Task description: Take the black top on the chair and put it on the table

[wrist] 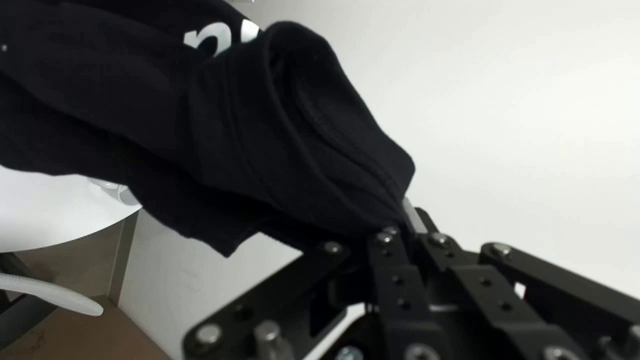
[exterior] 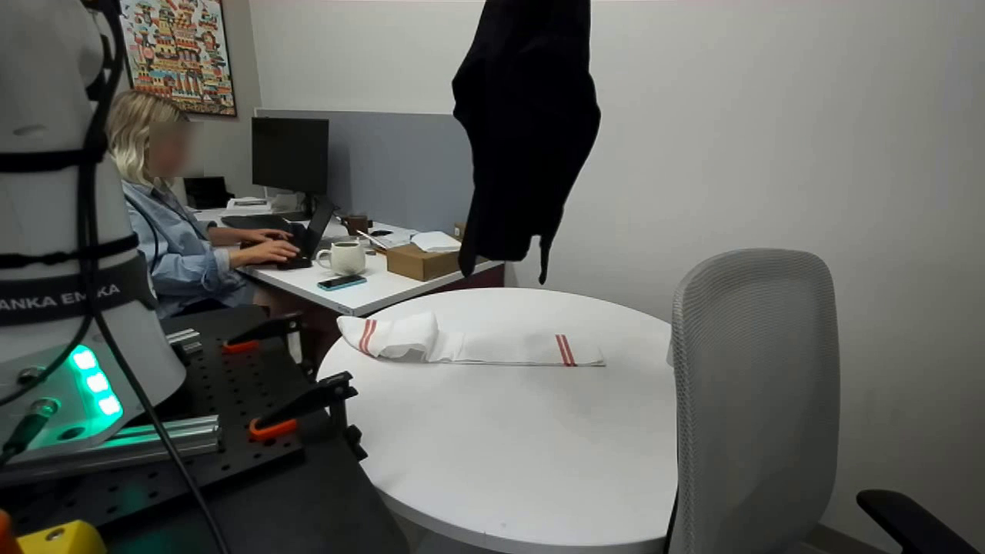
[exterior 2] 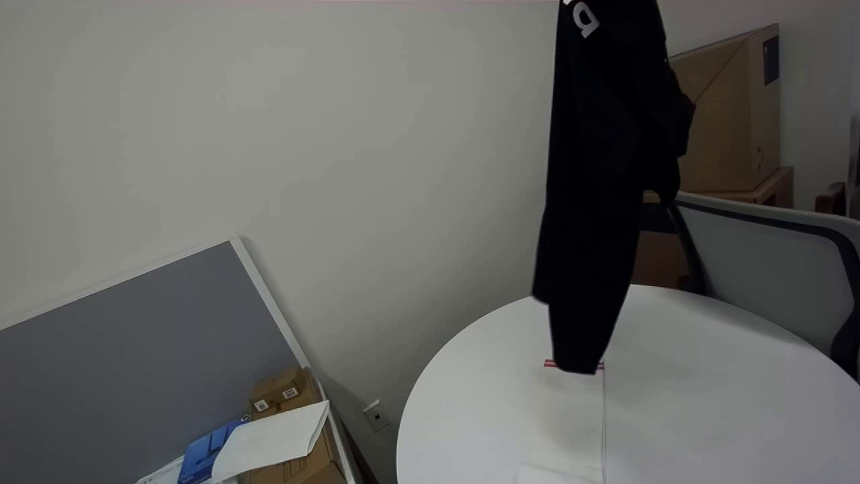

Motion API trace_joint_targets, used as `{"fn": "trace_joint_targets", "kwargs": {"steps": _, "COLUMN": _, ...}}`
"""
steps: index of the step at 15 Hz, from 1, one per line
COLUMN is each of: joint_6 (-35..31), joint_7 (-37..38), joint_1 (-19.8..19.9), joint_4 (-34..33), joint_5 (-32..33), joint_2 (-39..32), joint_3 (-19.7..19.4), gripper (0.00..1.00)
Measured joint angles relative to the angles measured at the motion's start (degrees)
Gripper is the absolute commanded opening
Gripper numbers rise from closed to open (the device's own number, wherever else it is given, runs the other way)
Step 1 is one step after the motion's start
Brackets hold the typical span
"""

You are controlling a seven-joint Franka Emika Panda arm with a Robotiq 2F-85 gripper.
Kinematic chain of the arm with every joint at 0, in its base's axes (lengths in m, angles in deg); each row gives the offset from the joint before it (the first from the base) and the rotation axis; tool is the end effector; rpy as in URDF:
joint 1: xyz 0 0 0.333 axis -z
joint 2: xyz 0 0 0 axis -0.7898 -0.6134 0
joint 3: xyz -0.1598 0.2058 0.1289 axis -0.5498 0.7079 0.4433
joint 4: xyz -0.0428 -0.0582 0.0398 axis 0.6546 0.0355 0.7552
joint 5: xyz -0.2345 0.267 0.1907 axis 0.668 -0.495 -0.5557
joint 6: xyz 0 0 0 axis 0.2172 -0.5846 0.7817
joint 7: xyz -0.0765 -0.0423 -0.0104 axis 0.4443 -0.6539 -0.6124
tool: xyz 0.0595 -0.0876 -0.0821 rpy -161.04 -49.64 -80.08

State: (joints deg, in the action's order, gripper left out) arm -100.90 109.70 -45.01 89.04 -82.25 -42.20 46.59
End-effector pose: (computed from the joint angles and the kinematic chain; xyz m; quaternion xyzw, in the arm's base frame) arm 0.4844 -0.1271 0.7178 -0.8052 0.3952 -0.2429 0.3694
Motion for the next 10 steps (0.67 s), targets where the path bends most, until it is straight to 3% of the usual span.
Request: {"fn": "trace_joint_targets", "kwargs": {"steps": 10, "joint_6": -1.1, "joint_7": 0.0, "joint_1": 1.4, "joint_4": 2.9, "joint_5": 4.4, "joint_2": -4.0, "joint_3": 0.5, "gripper": 0.07}}
